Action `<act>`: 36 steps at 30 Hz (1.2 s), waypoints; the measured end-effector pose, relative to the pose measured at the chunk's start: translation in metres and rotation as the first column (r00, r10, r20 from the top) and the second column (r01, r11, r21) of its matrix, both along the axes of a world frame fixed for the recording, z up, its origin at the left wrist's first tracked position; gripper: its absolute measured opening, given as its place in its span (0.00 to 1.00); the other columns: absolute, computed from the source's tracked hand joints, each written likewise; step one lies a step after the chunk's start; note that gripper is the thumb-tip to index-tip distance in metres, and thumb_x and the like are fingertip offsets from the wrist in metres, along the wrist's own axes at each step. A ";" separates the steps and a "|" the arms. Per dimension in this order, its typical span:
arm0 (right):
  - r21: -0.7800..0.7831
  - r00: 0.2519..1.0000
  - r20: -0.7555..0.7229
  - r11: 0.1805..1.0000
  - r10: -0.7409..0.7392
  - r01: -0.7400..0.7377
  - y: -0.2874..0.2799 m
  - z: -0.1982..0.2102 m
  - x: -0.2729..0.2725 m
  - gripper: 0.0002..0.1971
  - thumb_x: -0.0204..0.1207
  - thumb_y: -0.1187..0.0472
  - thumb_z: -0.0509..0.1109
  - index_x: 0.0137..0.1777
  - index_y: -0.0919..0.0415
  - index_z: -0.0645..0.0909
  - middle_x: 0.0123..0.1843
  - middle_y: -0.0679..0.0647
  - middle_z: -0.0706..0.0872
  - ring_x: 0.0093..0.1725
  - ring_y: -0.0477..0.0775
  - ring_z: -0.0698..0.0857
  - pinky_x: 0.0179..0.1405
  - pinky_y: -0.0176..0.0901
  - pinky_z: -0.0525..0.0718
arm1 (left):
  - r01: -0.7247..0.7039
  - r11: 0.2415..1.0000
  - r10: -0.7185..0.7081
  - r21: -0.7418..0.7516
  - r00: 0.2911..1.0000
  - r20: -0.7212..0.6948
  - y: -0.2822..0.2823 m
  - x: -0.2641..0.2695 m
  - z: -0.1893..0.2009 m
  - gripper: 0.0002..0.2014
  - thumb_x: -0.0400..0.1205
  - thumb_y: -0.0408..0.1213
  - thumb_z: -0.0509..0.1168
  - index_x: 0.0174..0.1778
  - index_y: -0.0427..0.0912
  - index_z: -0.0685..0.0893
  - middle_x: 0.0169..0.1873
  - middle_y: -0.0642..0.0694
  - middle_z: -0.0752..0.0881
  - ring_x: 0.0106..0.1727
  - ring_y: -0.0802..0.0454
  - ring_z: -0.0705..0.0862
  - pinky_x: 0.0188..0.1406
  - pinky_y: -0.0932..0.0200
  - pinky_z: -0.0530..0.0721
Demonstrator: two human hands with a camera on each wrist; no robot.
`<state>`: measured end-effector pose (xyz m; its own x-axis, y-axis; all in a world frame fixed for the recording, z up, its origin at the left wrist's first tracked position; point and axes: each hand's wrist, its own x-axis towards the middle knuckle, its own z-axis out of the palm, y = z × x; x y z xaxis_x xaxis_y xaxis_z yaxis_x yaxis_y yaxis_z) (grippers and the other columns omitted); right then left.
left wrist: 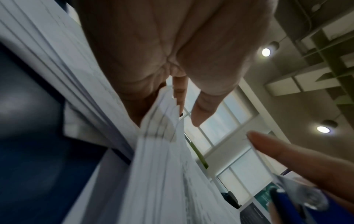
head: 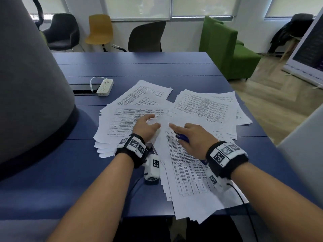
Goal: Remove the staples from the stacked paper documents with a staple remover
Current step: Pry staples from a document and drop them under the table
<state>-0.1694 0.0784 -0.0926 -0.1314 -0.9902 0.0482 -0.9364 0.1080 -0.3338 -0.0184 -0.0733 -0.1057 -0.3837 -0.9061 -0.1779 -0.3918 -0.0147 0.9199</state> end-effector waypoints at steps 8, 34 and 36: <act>0.101 0.989 0.088 0.989 -0.118 0.109 0.005 -0.007 0.015 0.31 0.84 0.53 0.66 0.85 0.38 0.61 0.60 0.54 0.83 0.61 0.57 0.83 0.64 0.48 0.83 | 0.004 0.998 -0.008 0.062 0.998 0.055 0.038 0.018 -0.014 0.59 0.64 0.36 0.86 0.88 0.52 0.58 0.77 0.47 0.76 0.74 0.45 0.78 0.71 0.56 0.78; 0.046 0.959 0.110 0.962 0.261 -0.268 0.029 0.007 0.158 0.31 0.86 0.54 0.65 0.86 0.40 0.60 0.49 0.52 0.78 0.50 0.52 0.75 0.55 0.43 0.74 | -0.445 0.894 0.430 0.049 0.823 -0.372 0.073 0.199 -0.018 0.14 0.65 0.33 0.76 0.46 0.44 0.90 0.48 0.39 0.93 0.51 0.37 0.93 0.56 0.31 0.90; 0.052 0.947 0.104 0.949 0.305 -0.311 0.028 0.005 0.177 0.31 0.86 0.53 0.65 0.87 0.40 0.60 0.48 0.52 0.78 0.50 0.52 0.75 0.55 0.42 0.73 | -0.420 0.907 0.381 -0.040 0.856 -0.350 0.078 0.218 -0.009 0.12 0.68 0.32 0.74 0.46 0.46 0.88 0.47 0.44 0.93 0.49 0.44 0.92 0.57 0.37 0.91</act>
